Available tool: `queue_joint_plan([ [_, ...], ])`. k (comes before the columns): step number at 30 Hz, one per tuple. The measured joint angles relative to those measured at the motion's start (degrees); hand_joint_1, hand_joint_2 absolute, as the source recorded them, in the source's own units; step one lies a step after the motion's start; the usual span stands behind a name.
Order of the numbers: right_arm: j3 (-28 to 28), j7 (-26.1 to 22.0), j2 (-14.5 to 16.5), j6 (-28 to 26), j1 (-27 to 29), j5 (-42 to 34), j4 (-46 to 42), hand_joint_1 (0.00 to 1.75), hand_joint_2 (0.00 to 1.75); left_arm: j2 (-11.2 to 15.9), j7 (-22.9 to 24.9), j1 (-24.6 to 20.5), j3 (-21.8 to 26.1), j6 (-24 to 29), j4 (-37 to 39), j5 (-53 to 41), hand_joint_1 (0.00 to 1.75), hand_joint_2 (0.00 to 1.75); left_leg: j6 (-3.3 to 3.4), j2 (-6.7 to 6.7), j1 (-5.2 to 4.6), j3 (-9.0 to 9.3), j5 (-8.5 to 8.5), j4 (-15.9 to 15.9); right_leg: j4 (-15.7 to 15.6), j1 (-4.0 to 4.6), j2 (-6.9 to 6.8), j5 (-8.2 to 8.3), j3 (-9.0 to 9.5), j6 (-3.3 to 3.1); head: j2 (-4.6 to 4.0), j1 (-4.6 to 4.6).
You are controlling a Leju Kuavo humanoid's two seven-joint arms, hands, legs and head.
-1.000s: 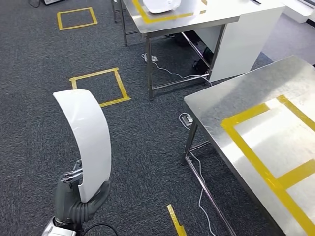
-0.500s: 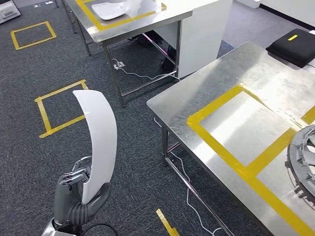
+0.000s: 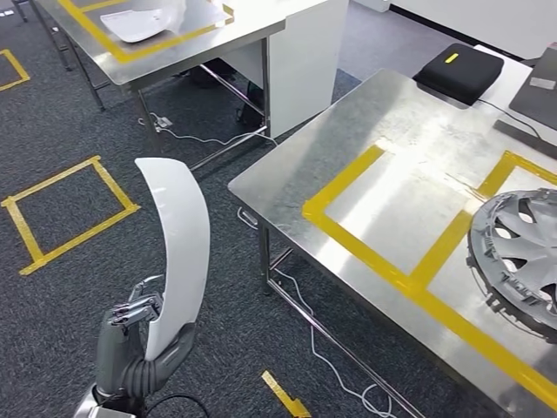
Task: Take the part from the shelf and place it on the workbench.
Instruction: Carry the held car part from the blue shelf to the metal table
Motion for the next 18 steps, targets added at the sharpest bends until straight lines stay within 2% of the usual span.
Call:
queue_joint_plan([
  [1, -0.1, 0.0, 0.0, 0.0, 0.1, 0.1, 0.0, 0.0, 1.75, 0.0, 0.0, 0.0, 0.0, 0.0, 0.0, 0.1, 1.75, 1.75, -0.13, 0.58, 0.02, 0.14, -0.13, 0.0, -2.7, -0.11, -0.36, 1.75, 1.44, 0.09, 0.0, 0.04],
  [3, -0.3, 0.0, 0.0, 0.0, 0.0, 0.3, 0.0, 0.0, 1.75, 0.0, 0.0, 0.0, 0.0, 0.0, 0.0, 0.1, 1.75, 1.75, -0.55, 1.6, -0.1, 0.56, -0.49, 0.0, -10.6, -0.03, -2.79, 5.21, 5.76, 0.01, 0.0, 0.08],
  [4, -0.3, 0.0, 0.0, 0.0, -0.1, 0.4, 0.0, 0.0, 1.75, 0.0, 0.0, 0.0, 0.0, 0.0, 0.0, 0.1, 1.75, 1.75, -0.84, 2.08, -0.25, 0.73, -0.67, 0.1, -13.6, 0.11, -3.81, 6.17, 7.41, -0.25, 0.0, 0.02],
  [5, -0.3, 0.0, 0.0, 0.0, -0.2, 0.5, 0.0, 0.0, 1.75, 0.0, 0.0, 0.0, 0.0, 0.0, 0.0, 0.2, 1.75, 1.75, -1.12, 2.52, -0.4, 0.85, -0.79, 0.1, -15.1, 0.27, -4.53, 6.45, 8.22, -0.54, 0.0, -0.02],
  [6, -0.4, 0.0, 0.0, 0.0, -0.3, 0.5, 0.0, 0.0, 1.75, 0.0, 0.0, 0.0, 0.0, 0.0, 0.0, 0.2, 1.75, 1.75, -1.38, 2.97, -0.51, 0.93, -0.85, 0.1, -15.4, 0.44, -4.49, 6.33, 8.33, -0.85, 0.0, -0.07],
  [7, -0.5, -0.1, 0.0, 0.0, -0.3, 0.6, 0.0, 0.0, 1.75, 0.0, 0.1, -0.1, 0.0, 0.0, 0.0, 0.2, 1.75, 1.75, -1.67, 3.47, -0.5, 1.04, -0.91, 0.1, -15.4, 0.45, -3.72, 6.5, 8.32, -1.19, 0.0, -0.09],
  [8, -0.6, -0.1, 0.0, 0.0, -0.3, 0.7, 0.0, 0.0, 1.75, 0.0, 0.2, -0.1, 0.0, 0.0, 0.0, 0.3, 1.75, 1.75, -1.99, 3.41, -0.39, 1.14, -1.15, 0.2, -15.5, 0.38, -3.2, 6.61, 8.32, -1.49, 0.0, -0.07],
  [11, -0.7, -0.1, 0.0, 0.0, -0.3, 0.8, 0.0, 0.0, 1.75, 0.1, 0.4, -0.2, 0.0, 0.0, 0.0, 0.5, 1.75, 1.75, -2.7, 1.35, -0.06, 0.95, -2.45, 1.3, -15.9, 0.03, -2.11, 6.94, 8.48, -2.15, 0.0, -0.25],
  [13, -0.7, -0.1, 0.0, 0.0, -0.3, 0.8, 0.0, 0.0, 1.75, 0.1, 0.5, -0.2, 0.0, 0.0, 0.0, 0.5, 1.75, 1.75, -2.74, 0.66, -0.03, 0.62, -3.02, 2.1, -15.9, 0.0, -1.93, 6.96, 8.47, -2.25, 0.0, -0.34],
  [15, -0.8, -0.1, 0.0, 0.0, -0.4, 1.0, 0.0, 0.0, 1.75, 0.1, 1.0, 0.0, 0.1, 0.0, 0.0, 0.6, 1.75, 1.75, -2.81, -0.56, 0.03, -2.82, -5.96, 9.3, -15.9, 0.07, -0.47, 7.02, 8.45, -2.56, 0.0, -0.41],
  [16, -0.9, -0.1, 0.0, 0.0, -0.5, 1.1, 0.0, 0.0, 1.75, 0.1, 1.4, 0.1, 0.3, 0.0, 0.0, 0.6, 1.75, 1.75, -2.76, -1.18, 0.05, -4.47, -6.66, 12.5, -15.8, 0.13, 0.68, 7.05, 8.48, -2.71, 0.0, -0.45],
  [17, -1.0, -0.1, 0.0, 0.1, -0.5, 1.3, 0.0, 0.0, 1.75, 0.1, 1.8, 0.1, 0.4, 0.0, 0.1, 0.5, 1.75, 1.75, -2.62, -1.71, 0.06, -5.38, -6.27, 14.0, -15.8, 0.21, 1.96, 7.07, 8.56, -2.81, 0.0, -0.45],
  [18, -1.2, -0.1, 0.0, 0.1, -0.5, 1.5, 0.0, 0.0, 1.75, 0.1, 2.1, 0.1, 0.6, 0.0, 0.1, 0.3, 1.75, 1.75, -2.34, -2.37, 0.05, -4.48, -4.0, 11.6, -15.8, 0.27, 3.02, 7.08, 8.67, -2.79, 0.0, -0.46],
])
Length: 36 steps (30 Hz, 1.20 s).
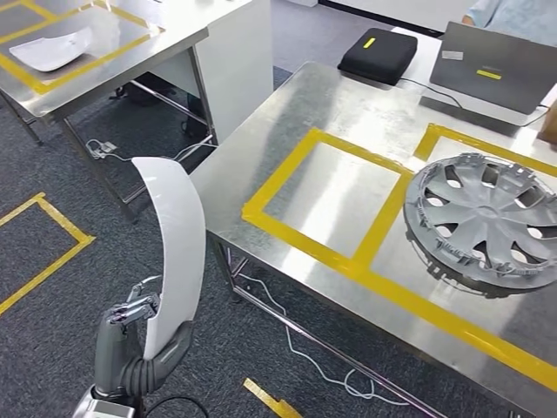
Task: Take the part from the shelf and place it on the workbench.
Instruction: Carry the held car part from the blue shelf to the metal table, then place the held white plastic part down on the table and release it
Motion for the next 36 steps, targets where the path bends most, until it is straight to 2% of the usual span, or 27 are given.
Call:
queue_joint_plan([
  [2, -0.1, 0.1, 0.1, 0.1, -0.1, 0.4, 0.0, 0.0, 1.75, 0.0, 0.3, 0.0, 0.4, 0.0, 0.0, -0.4, 1.75, 1.75, 0.68, -3.01, 0.09, 3.01, 3.4, -7.2, 0.2, 0.01, 1.46, 0.01, -0.07, 0.2, 0.0, 0.05],
  [4, -0.1, 0.1, 0.1, 0.2, -0.2, 0.7, 0.0, 0.0, 1.75, 0.0, 0.5, -0.1, 1.0, -0.1, 0.0, -0.7, 1.75, 1.75, 1.0, -4.92, 0.06, 4.14, 3.9, -10.3, 0.3, -0.18, 2.71, 0.22, -0.67, 0.86, 0.0, 0.08],
  [6, -0.2, 0.1, 0.1, 0.3, -0.1, 1.1, 0.1, 0.0, 1.75, 0.0, 0.7, -0.4, 1.8, -0.2, 0.0, -0.9, 1.75, 1.75, 1.25, -3.93, 0.03, 4.24, 3.97, -11.0, 0.3, -0.42, 3.57, 0.5, -1.44, 1.69, 0.0, 0.05],
  [7, -0.2, 0.1, 0.1, 0.3, -0.1, 1.4, 0.1, 0.0, 1.75, 0.0, 0.8, -0.7, 2.2, -0.4, 0.0, -1.1, 1.75, 1.75, 1.53, -3.25, 0.12, 4.34, 4.14, -11.3, 0.6, -0.37, 2.79, 0.24, -1.8, 1.99, 0.0, 0.11],
  [8, -0.3, 0.1, 0.0, 0.4, -0.1, 1.6, 0.1, 0.0, 1.75, 0.0, 0.9, -0.9, 2.7, -0.6, 0.0, -1.4, 1.75, 1.75, 1.85, -2.48, 0.25, 4.45, 4.31, -11.6, 1.7, -0.29, 1.41, -0.62, -2.58, 2.24, 0.0, 0.29],
  [10, -0.3, 0.2, 0.0, 0.5, -0.3, 2.2, 0.3, 0.0, 1.75, 0.0, 1.0, -1.3, 3.8, -1.2, 0.0, -1.9, 1.75, 1.75, 2.25, -0.79, 0.32, 4.51, 4.42, -11.9, 7.7, -0.25, -1.82, -4.02, -5.54, 2.69, 0.0, 0.64],
  [11, -0.3, 0.2, 0.0, 0.5, -0.4, 2.5, 0.4, 0.0, 1.75, 0.0, 1.0, -1.4, 4.4, -1.6, 0.0, -2.2, 1.75, 1.75, 2.33, 0.09, 0.28, 4.46, 4.4, -11.9, 11.6, -0.37, -2.48, -5.81, -7.47, 2.93, 0.0, 0.77],
  [12, -0.3, 0.2, 0.0, 0.6, -0.5, 2.7, 0.5, 0.0, 1.75, 0.0, 1.0, -1.6, 5.1, -2.1, 0.1, -2.5, 1.75, 1.75, 2.34, 0.95, 0.25, 4.44, 4.37, -11.8, 14.7, -0.49, -2.72, -6.88, -8.95, 3.15, 0.0, 0.77],
  [13, -0.3, 0.2, -0.1, 0.6, -0.5, 2.9, 0.7, 0.0, 1.75, 0.0, 1.1, -1.9, 5.6, -2.4, 0.1, -2.7, 1.75, 1.75, 2.32, 1.72, 0.24, 4.43, 4.34, -11.8, 16.3, -0.59, -2.84, -7.02, -9.62, 3.34, 0.0, 0.78],
  [14, -0.3, 0.2, -0.2, 0.6, -0.5, 3.2, 0.8, 0.0, 1.75, 0.0, 1.2, -2.3, 6.2, -2.8, 0.2, -3.1, 1.75, 1.75, 2.25, 2.43, 0.25, 4.48, 4.28, -11.8, 15.3, -0.68, -3.05, -5.94, -8.98, 3.48, 0.0, 0.79],
  [15, -0.3, 0.2, -0.4, 0.6, -0.4, 3.4, 0.9, 0.0, 1.75, 0.0, 1.3, -2.8, 6.8, -3.1, 0.3, -3.4, 1.75, 1.75, 2.12, 3.08, 0.27, 4.58, 4.2, -11.8, 12.2, -0.75, -3.52, -4.12, -7.25, 3.52, 0.0, 0.8],
  [17, -0.3, 0.2, -0.7, 0.7, -0.6, 3.8, 1.2, 0.0, 1.75, 0.0, 1.6, -3.9, 7.9, -3.7, 0.5, -3.9, 1.75, 1.75, 1.65, 4.23, 0.07, 4.92, 3.9, -11.7, 4.1, -0.65, -6.23, -0.86, -2.59, 3.27, 0.0, 0.82],
  [19, -0.3, 0.2, -0.8, 0.8, -0.9, 4.2, 1.5, 0.0, 1.75, 0.0, 2.2, -5.0, 9.0, -4.3, 0.8, -4.3, 1.75, 1.75, 1.05, 5.17, -0.26, 5.17, 3.68, -11.6, 0.2, -0.33, -8.04, -0.06, -0.37, 2.6, 0.0, 0.72],
  [21, -0.3, 0.1, -0.8, 0.9, -1.2, 4.6, 2.0, 0.0, 1.75, 0.0, 3.0, -6.5, 10.1, -4.7, 1.4, -4.7, 1.75, 1.75, 0.46, 6.16, -0.31, 5.32, 3.6, -11.6, 0.0, -0.11, -7.15, -0.11, -0.5, 1.87, 0.0, 0.65],
  [22, -0.3, 0.1, -0.9, 0.9, -1.2, 4.8, 2.2, 0.0, 1.75, 0.0, 3.4, -7.3, 10.7, -4.8, 1.8, -5.0, 1.75, 1.75, 0.1, 6.14, -0.18, 5.4, 3.35, -11.5, 0.0, -0.17, -6.61, 0.0, -0.55, 1.51, 0.0, 0.66],
  [23, -0.3, 0.0, -0.9, 0.9, -1.2, 5.0, 2.4, 0.0, 1.75, 0.0, 3.7, -8.1, 11.2, -4.9, 2.2, -5.3, 1.75, 1.75, -0.24, 5.37, -0.03, 5.2, 2.65, -10.7, -0.1, -0.24, -6.0, 0.14, -0.55, 1.11, 0.0, 0.57],
  [25, -0.3, 0.0, -1.0, 0.9, -1.4, 5.4, 2.7, 0.0, 1.75, 0.0, 4.4, -9.3, 12.3, -4.9, 3.2, -6.1, 1.75, 1.75, -0.69, 2.67, 0.18, 3.18, -0.43, -5.9, -0.3, -0.44, -4.79, 0.43, -0.49, 0.43, 0.0, 0.29],
  [26, -0.3, 0.0, -1.1, 0.9, -1.5, 5.5, 2.9, 0.0, 1.75, 0.0, 4.7, -9.8, 12.8, -4.8, 3.9, -6.4, 1.75, 1.75, -0.76, 1.57, 0.19, 1.34, -2.36, -2.0, -0.3, -0.4, -4.11, 0.48, -0.53, 0.23, 0.0, 0.19],
  [27, -0.3, 0.0, -1.1, 0.9, -1.6, 5.7, 3.1, 0.0, 1.75, 0.0, 5.0, -10.3, 13.2, -4.8, 4.6, -6.7, 1.75, 1.75, -0.78, 1.11, 0.19, -0.49, -3.8, 1.8, -0.3, -0.34, -3.36, 0.52, -0.57, 0.08, 0.0, 0.14],
  [28, -0.3, 0.0, -1.2, 0.9, -1.6, 5.8, 3.3, 0.0, 1.75, 0.0, 5.3, -10.8, 13.6, -4.7, 5.4, -7.0, 1.75, 1.75, -0.77, 0.92, 0.19, -1.81, -4.32, 4.4, -0.3, -0.28, -2.57, 0.54, -0.57, 0.02, 0.0, 0.14],
  [29, -0.3, 0.0, -1.3, 0.9, -1.6, 5.9, 3.4, 0.0, 1.75, 0.0, 5.6, -11.3, 14.0, -4.6, 6.0, -7.2, 1.75, 1.75, -0.69, 0.83, 0.18, -2.28, -3.61, 5.0, -0.2, -0.23, -1.74, 0.56, -0.54, -0.01, 0.0, 0.14],
  [30, -0.3, 0.0, -1.3, 0.9, -1.6, 6.0, 3.6, 0.0, 1.75, 0.0, 5.8, -12.0, 14.3, -4.5, 6.6, -7.4, 1.75, 1.75, -0.55, 0.65, 0.18, -1.77, -1.83, 3.4, -0.2, -0.21, -0.91, 0.56, -0.47, -0.01, 0.0, 0.13],
  [31, -0.3, 0.0, -1.3, 1.0, -1.6, 6.2, 3.8, 0.0, 1.75, 0.0, 6.1, -12.7, 14.6, -4.4, 7.2, -7.8, 1.75, 1.75, -0.33, 0.05, 0.18, -0.54, 0.62, 0.2, -0.1, -0.21, -0.14, 0.55, -0.4, 0.01, 0.0, 0.13],
  [32, -0.3, 0.0, -1.3, 1.0, -1.6, 6.3, 3.9, 0.0, 1.75, 0.0, 6.3, -13.5, 14.9, -4.3, 7.7, -8.1, 1.75, 1.75, -0.02, -1.2, 0.2, 0.88, 2.82, -3.5, 0.0, -0.19, 0.56, 0.52, -0.4, 0.1, 0.0, 0.14],
  [33, -0.3, 0.0, -1.4, 1.0, -1.7, 6.5, 4.2, 0.0, 1.75, 0.1, 6.6, -14.3, 15.1, -4.1, 8.4, -8.6, 1.75, 1.75, 0.23, -2.43, 0.28, 2.18, 4.17, -6.8, 0.2, -0.15, 1.24, 0.48, -0.54, 0.28, 0.0, 0.18],
  [35, -0.3, 0.0, -1.4, 1.0, -1.8, 6.7, 4.4, 0.0, 1.75, 0.1, 7.2, -15.8, 15.5, -3.7, 9.7, -9.5, 1.75, 1.75, 0.55, -3.9, 0.27, 3.24, 4.61, -10.0, 0.4, -0.28, 2.37, 0.65, -1.26, 0.96, 0.0, 0.2],
  [36, -0.3, 0.0, -1.4, 1.1, -1.9, 6.8, 4.6, 0.0, 1.75, 0.2, 7.5, -16.5, 15.6, -3.5, 10.3, -10.0, 1.75, 1.75, 0.69, -3.58, 0.24, 3.32, 4.45, -10.5, 0.4, -0.38, 2.92, 0.83, -1.62, 1.41, 0.0, 0.2],
])
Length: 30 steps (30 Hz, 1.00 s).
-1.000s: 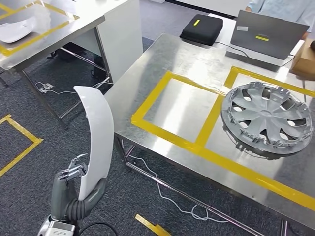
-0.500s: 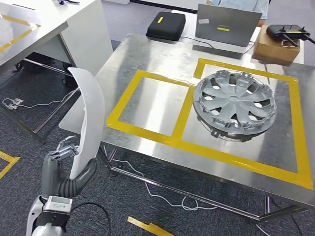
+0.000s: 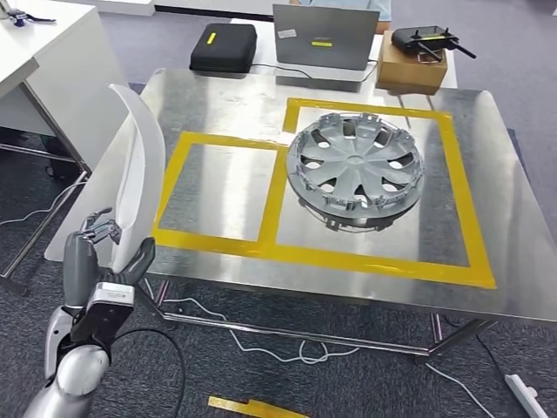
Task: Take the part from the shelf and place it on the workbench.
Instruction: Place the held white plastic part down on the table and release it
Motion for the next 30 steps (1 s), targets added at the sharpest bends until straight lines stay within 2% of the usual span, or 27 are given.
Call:
queue_joint_plan([
  [1, 0.0, 0.0, -0.1, 0.0, 0.1, 0.0, 0.1, 0.0, 1.75, 0.0, 0.3, -0.7, 0.0, 0.2, 0.6, -0.6, 1.75, 1.75, 0.26, 0.46, 0.02, -0.03, 0.12, -0.2, 0.0, -0.13, 0.09, 0.09, -0.36, 0.38, 0.0, -0.02],
  [2, 0.0, 0.0, -0.2, 0.1, 0.1, 0.1, 0.2, 0.0, 1.75, 0.1, 0.7, -1.4, 0.0, 0.5, 1.2, -1.4, 1.75, 1.75, 0.57, 0.92, 0.1, 0.03, 0.31, -0.5, 0.2, -0.1, -0.61, -0.13, -0.69, 0.7, 0.0, 0.06],
  [3, 0.0, 0.0, -0.2, 0.2, 0.1, 0.1, 0.4, 0.0, 1.75, 0.1, 1.0, -2.2, 0.0, 1.0, 1.9, -2.2, 1.75, 1.75, 0.92, 1.39, 0.22, 0.1, 0.5, -0.7, 1.4, -0.05, -1.87, -0.95, -1.42, 0.99, 0.0, 0.27],
  [5, 0.0, 0.1, -0.3, 0.6, -0.1, 0.3, 0.7, 0.0, 1.75, 0.2, 1.7, -3.4, 0.1, 1.7, 3.5, -3.8, 1.75, 1.75, 1.31, 2.39, 0.28, 0.11, 0.65, -0.9, 7.4, -0.03, -4.77, -4.1, -4.45, 1.45, 0.0, 0.64],
  [6, 0.0, 0.2, -0.3, 0.9, -0.2, 0.6, 0.9, 0.0, 1.75, 0.3, 2.0, -4.0, 0.2, 2.1, 4.5, -4.5, 1.75, 1.75, 1.4, 2.87, 0.25, 0.06, 0.64, -0.9, 11.4, -0.12, -5.42, -5.75, -6.42, 1.66, 0.0, 0.76],
  [7, 0.1, 0.2, -0.3, 1.1, -0.2, 0.9, 1.0, 0.0, 1.75, 0.3, 2.4, -4.5, 0.3, 2.3, 5.5, -5.3, 1.75, 1.75, 1.41, 3.32, 0.23, 0.03, 0.63, -0.9, 14.4, -0.21, -5.67, -6.63, -7.91, 1.86, 0.0, 0.75],
  [8, 0.2, 0.2, -0.3, 1.3, -0.2, 1.1, 1.2, 0.0, 1.75, 0.3, 2.7, -5.1, 0.3, 2.6, 6.6, -6.1, 1.75, 1.75, 1.39, 3.65, 0.25, 0.02, 0.61, -0.9, 15.6, -0.29, -5.75, -6.5, -8.47, 2.01, 0.0, 0.76],
  [9, 0.3, 0.2, -0.4, 1.5, -0.1, 1.3, 1.3, 0.0, 1.75, 0.3, 3.1, -5.8, 0.3, 2.9, 7.7, -6.9, 1.75, 1.75, 1.33, 3.9, 0.27, 0.05, 0.57, -0.9, 14.4, -0.38, -5.82, -5.32, -7.89, 2.11, 0.0, 0.77],
  [11, 0.4, 0.2, -0.5, 1.8, -0.1, 1.7, 1.5, 0.0, 1.75, 0.4, 4.0, -7.3, 0.3, 3.6, 9.8, -8.6, 1.75, 1.75, 1.02, 4.17, 0.31, 0.17, 0.44, -0.9, 7.2, -0.54, -6.33, -1.72, -4.08, 2.1, 0.0, 0.79],
  [12, 0.4, 0.2, -0.5, 1.9, -0.2, 1.8, 1.6, 0.0, 1.75, 0.5, 4.5, -8.2, 0.3, 4.0, 10.9, -9.6, 1.75, 1.75, 0.72, 4.25, 0.21, 0.16, 0.33, -0.8, 3.5, -0.49, -6.65, -0.58, -2.01, 1.94, 0.0, 0.81],
  [13, 0.4, 0.2, -0.6, 2.0, -0.2, 2.0, 1.7, 0.0, 1.75, 0.7, 5.0, -9.1, 0.3, 4.4, 12.0, -10.5, 1.75, 1.75, 0.39, 4.29, 0.06, 0.11, 0.26, -0.6, 1.0, -0.48, -6.91, -0.02, -0.65, 1.69, 0.0, 0.8],
  [14, 0.5, 0.1, -0.6, 2.1, -0.3, 2.1, 1.9, 0.0, 1.75, 0.9, 5.5, -9.8, 0.3, 4.7, 13.0, -11.5, 1.75, 1.75, 0.36, 4.32, -0.12, 0.03, 0.25, -0.5, -0.1, -0.46, -7.03, -0.01, -0.05, 1.5, 0.0, 0.78],
  [17, 0.8, -0.1, -0.6, 2.4, -0.3, 2.3, 2.3, 0.0, 1.75, 1.5, 7.3, -11.8, 0.1, 5.2, 16.1, -14.6, 1.75, 1.75, 1.07, 4.41, -0.31, 0.06, 0.38, -0.5, -0.3, -0.4, -6.75, 0.1, 0.06, 1.24, 0.0, 0.69],
  [19, 0.9, -0.1, -0.6, 2.5, -0.3, 2.7, 2.5, 0.0, 1.75, 1.8, 8.8, -13.3, -0.1, 5.3, 18.5, -17.0, 1.75, 1.75, 1.09, 4.47, -0.22, 0.22, 0.47, -0.8, -0.3, -0.23, -6.64, 0.03, 0.05, 0.99, 0.0, 0.68],
  [22, 1.3, -0.1, -0.6, 2.7, -0.3, 3.1, 2.8, 0.0, 1.75, 2.2, 11.7, -15.8, -0.6, 4.9, 22.8, -21.3, 1.75, 1.75, 0.75, 4.49, -0.08, 0.33, 0.66, -1.1, -0.3, -0.05, -6.64, -0.05, 0.03, 0.52, 0.0, 0.67],
  [27, 1.8, -0.1, -0.6, 2.9, -0.6, 3.8, 3.2, 0.0, 1.75, 2.3, 15.1, -20.1, -1.8, 3.3, 31.3, -26.9, 1.75, 1.75, -0.65, 4.5, 0.15, 0.32, 0.79, -1.3, -0.1, 0.12, -6.69, -0.04, -0.06, 0.22, 0.0, 0.69],
  [30, 2.0, -0.1, -0.6, 3.0, -0.6, 4.1, 3.4, 0.0, 1.75, 2.2, 15.7, -22.2, -2.8, 2.5, 36.0, -28.9, 1.75, 1.75, -0.8, 4.53, 0.14, 0.3, 0.79, -1.3, -0.1, 0.11, -6.67, 0.01, -0.06, 0.15, 0.0, 0.7],
])
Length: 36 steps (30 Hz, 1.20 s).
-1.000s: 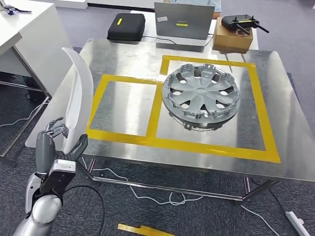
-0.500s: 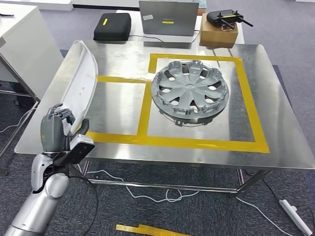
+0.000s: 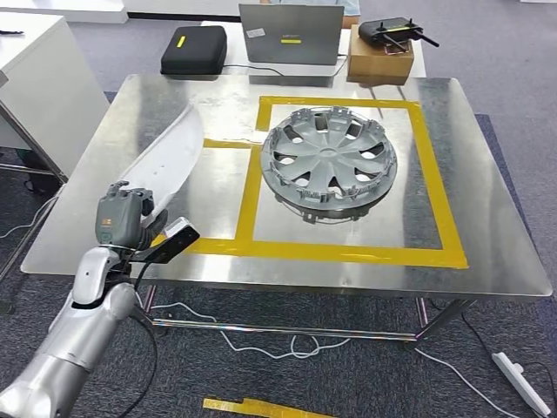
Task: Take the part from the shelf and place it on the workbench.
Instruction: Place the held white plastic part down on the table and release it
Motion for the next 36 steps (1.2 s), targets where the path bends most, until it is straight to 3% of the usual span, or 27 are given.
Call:
queue_joint_plan([
  [10, 0.7, 0.0, 0.0, 0.4, 0.0, 0.4, 0.8, 0.0, 1.75, -1.8, 0.2, -2.1, -3.1, -0.5, 9.4, -2.1, 1.75, 1.75, 0.0, 0.04, -0.25, -0.05, -0.07, 0.2, 0.0, -0.19, 0.0, 0.06, 0.03, 0.03, 0.0, 0.01],
  [28, 0.7, 0.0, 0.0, 0.4, 0.1, 0.5, 1.0, 0.0, 1.75, -2.5, 0.2, -2.1, -4.3, -0.4, 12.7, -2.4, 1.75, 1.75, 0.0, 0.05, -0.24, -0.06, -0.08, 0.2, 0.0, -0.21, 0.01, 0.06, 0.0, 0.03, 0.0, 0.01],
  [34, 0.7, 0.0, 0.0, 0.2, 0.2, 0.7, 1.0, 0.0, 1.75, -2.9, 4.9, -2.4, -6.0, -2.1, 14.4, -8.0, 1.75, 1.75, 0.0, 0.06, -0.25, -0.07, -0.09, 0.2, 0.0, -0.21, 0.0, 0.06, 0.0, 0.03, 0.0, 0.01],
  [36, 0.7, 0.0, 0.0, 0.2, 0.4, 0.9, 1.0, 0.0, 0.87, -3.0, 5.6, -2.4, -6.4, -2.2, 15.1, -8.7, 0.87, 1.75, 0.0, 0.06, -0.25, -0.08, -0.09, 0.2, 0.0, -0.21, 0.01, 0.06, 0.0, 0.03, 0.0, 0.01],
])
